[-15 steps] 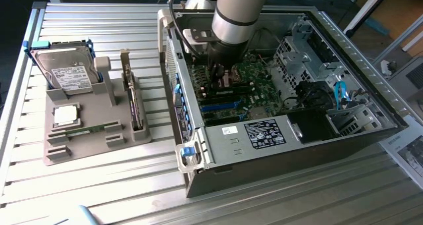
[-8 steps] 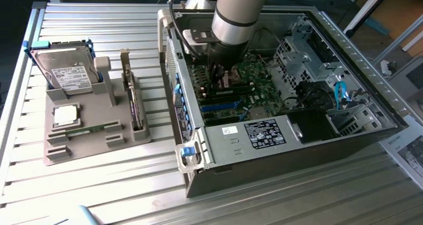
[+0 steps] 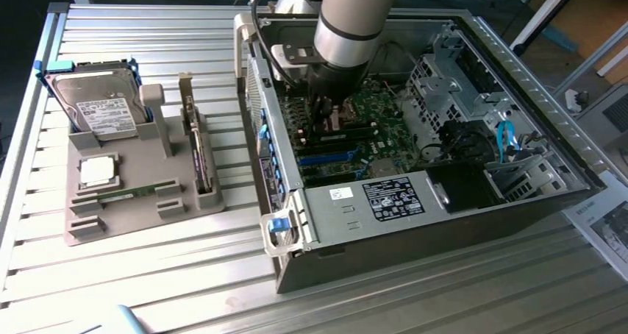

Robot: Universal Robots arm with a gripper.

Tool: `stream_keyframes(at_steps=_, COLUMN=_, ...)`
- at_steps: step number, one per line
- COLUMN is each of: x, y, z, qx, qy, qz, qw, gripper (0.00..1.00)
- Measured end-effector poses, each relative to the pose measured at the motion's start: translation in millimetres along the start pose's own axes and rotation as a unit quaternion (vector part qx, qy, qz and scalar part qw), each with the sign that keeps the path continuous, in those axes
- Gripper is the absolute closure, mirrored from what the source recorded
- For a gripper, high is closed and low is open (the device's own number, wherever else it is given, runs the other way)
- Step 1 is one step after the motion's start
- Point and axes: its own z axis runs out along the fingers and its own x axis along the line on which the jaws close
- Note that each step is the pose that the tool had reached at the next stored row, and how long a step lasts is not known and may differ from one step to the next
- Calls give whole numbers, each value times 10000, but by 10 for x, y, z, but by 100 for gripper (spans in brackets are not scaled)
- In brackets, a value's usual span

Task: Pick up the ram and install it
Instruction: 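Press down the ram until it locks into place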

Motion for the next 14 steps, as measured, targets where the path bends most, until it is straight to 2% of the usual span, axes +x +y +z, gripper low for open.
stream_keyframes(at_steps=14, x=2, y=0, z=29, qx=0, qy=-1, qz=1, qw=10000, gripper=90)
